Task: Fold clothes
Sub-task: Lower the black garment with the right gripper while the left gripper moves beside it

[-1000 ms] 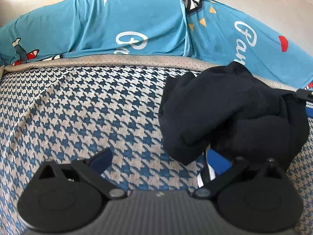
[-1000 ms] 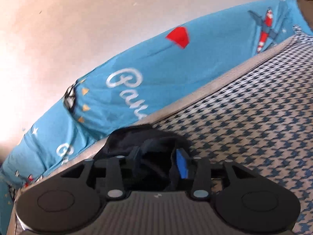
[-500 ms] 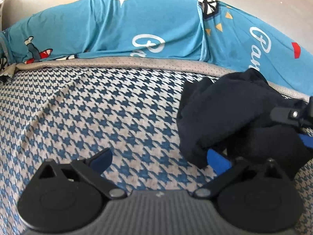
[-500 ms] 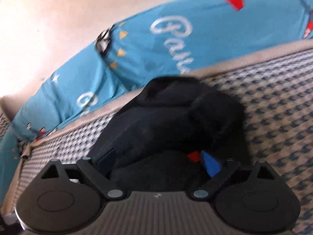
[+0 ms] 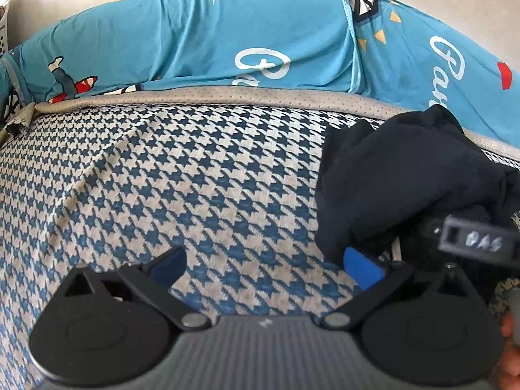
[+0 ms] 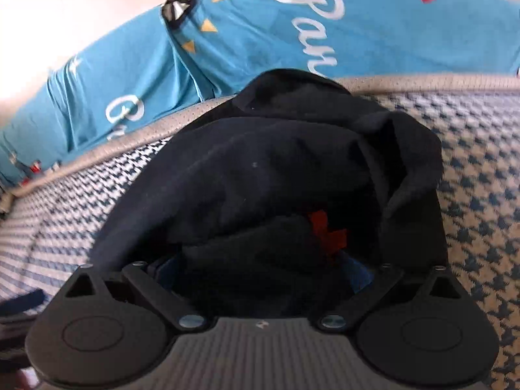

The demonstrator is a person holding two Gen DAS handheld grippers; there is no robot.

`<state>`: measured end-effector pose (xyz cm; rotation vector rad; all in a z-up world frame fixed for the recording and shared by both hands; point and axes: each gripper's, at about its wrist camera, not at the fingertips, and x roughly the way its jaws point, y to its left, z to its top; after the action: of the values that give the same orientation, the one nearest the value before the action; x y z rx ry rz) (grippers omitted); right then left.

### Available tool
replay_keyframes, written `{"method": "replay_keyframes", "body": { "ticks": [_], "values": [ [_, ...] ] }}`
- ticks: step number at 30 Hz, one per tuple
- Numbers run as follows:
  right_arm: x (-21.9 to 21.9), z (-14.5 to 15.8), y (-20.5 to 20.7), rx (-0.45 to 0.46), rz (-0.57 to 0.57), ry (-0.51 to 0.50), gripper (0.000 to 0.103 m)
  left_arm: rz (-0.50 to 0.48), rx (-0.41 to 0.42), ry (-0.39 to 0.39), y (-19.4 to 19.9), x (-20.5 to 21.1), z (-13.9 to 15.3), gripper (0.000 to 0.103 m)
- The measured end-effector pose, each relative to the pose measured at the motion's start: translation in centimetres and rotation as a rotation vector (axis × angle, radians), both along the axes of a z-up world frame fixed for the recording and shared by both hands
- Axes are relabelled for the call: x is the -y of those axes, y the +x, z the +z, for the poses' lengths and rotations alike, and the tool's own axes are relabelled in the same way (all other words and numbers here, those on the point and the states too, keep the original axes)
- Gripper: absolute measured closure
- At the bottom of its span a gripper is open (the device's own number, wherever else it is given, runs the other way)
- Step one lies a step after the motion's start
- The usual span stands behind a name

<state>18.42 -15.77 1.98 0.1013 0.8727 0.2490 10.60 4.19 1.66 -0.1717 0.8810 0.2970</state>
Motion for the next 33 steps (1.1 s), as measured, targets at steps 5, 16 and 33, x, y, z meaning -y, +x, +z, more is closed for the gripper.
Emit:
{"method": "replay_keyframes", "body": {
  "ticks": [5,16,33],
  "values": [
    [-1.2,-0.2,-0.9,0.071,-0.005,-0.085,0.031,0.019,0.000,-0.004,-0.3,-0.6,0.4,0.000],
    [0.3,2.2,-2.5,0.113,0.082,0.032,0.070,0.069,0.079,-0.008,-1.1,-1.8,3.1,0.000],
    [-5.4,2.7,-15.2,0.061,0.516,0.065,0.068,0.009,0.109,-0.043,-3.8,-1.5,4.3,0.000]
  ]
}}
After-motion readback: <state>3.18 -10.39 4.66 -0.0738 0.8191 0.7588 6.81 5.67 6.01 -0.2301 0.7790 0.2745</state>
